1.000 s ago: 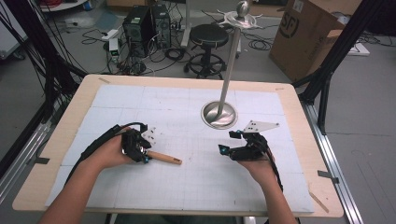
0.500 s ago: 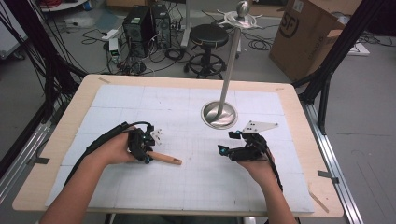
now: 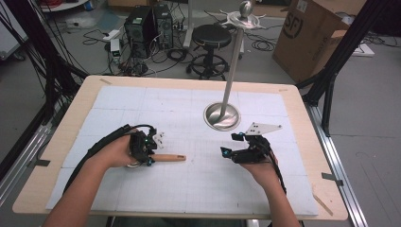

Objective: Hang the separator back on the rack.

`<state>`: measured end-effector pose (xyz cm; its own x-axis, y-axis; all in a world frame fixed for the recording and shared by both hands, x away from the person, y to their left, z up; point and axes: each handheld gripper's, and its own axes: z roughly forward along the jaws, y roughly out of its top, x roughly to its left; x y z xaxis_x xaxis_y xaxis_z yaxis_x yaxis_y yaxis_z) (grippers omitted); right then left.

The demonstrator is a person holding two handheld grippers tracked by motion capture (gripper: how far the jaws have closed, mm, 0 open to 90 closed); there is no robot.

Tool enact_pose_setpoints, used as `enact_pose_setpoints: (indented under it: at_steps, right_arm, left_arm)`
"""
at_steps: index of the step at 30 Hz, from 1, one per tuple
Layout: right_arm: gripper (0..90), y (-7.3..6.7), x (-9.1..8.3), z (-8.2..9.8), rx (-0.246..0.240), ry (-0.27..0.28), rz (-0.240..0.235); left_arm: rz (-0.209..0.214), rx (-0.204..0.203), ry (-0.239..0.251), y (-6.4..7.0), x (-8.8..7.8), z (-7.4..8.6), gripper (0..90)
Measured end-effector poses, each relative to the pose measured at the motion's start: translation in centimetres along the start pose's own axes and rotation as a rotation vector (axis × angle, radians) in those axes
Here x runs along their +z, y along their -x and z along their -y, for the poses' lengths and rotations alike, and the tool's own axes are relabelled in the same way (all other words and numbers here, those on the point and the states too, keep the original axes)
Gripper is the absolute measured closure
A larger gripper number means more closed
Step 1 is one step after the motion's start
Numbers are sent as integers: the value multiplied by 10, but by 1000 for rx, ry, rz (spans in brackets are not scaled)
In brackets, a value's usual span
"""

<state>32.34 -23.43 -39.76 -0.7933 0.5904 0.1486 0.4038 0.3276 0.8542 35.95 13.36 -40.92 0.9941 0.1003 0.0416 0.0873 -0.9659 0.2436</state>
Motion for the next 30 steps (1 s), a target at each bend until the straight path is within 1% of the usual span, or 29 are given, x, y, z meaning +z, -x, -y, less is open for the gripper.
enact_pose_setpoints:
  at_steps: [2, 3, 4, 5, 6, 7, 9, 11, 12, 13, 15, 17, 18, 20, 21, 25, 27, 29, 30]
  right_arm:
    - [238, 0, 0, 0, 1, -2, 0]
    - [237, 0, 1, 0, 2, -7, -2]
    - [237, 1, 2, 1, -1, -11, -1]
    - [237, 1, 2, 1, -1, -11, -1]
    - [238, 1, 2, 1, -4, -8, 0]
    - [238, 1, 2, 1, -4, -8, 0]
    - [239, 1, 2, 0, 0, -3, 0]
    - [238, 1, 1, 1, 4, -3, 0]
    - [239, 1, 0, 0, 0, -1, 2]
    - [239, 1, 0, 0, 0, -1, 2]
    - [239, 0, 0, 0, 1, 1, 1]
    - [238, 0, 1, 0, -4, -4, 1]
    - [239, -1, 2, 0, -6, -7, -1]
    - [239, -1, 2, 0, -6, -7, -2]
    - [239, -2, 2, 0, -7, -5, -2]
    - [240, -1, 0, 0, -5, 3, 1]
    - [240, -1, 0, 0, -4, 4, -1]
    - [240, -1, 0, 0, -2, 2, 1]
    - [240, -1, 1, 0, 0, -2, -4]
  left_arm:
    - [1, 7, 2, 0, -1, 1, 691]
    - [6, 4, 12, 0, -2, 1, 691]
    - [4, 11, 19, 0, -3, 1, 692]
    - [2, 8, 30, 0, -5, 2, 692]
    - [-7, 11, 44, 0, -8, 2, 692]
    - [-4, 12, 55, 0, -10, 2, 692]
    - [-15, 19, 86, 0, -16, 4, 692]
    - [-24, 7, 121, 0, -22, 6, 692]
    - [-40, 2, 157, 1, -29, 8, 692]
    - [-40, 2, 157, 1, -29, 8, 692]
    - [-38, -8, 218, 2, -36, 10, 692]
    - [-48, -25, 255, 2, -42, 10, 691]
    - [-61, -30, 274, 1, -45, 11, 691]
    - [-70, -54, 296, 0, -49, 12, 691]
    - [-70, -56, 301, -1, -51, 12, 691]
    - [-81, -104, 353, -6, -58, 13, 691]
    - [-83, -127, 387, -7, -61, 12, 691]
    - [-76, -153, 430, -9, -64, 11, 691]
    - [-81, -165, 452, -10, -65, 10, 691]
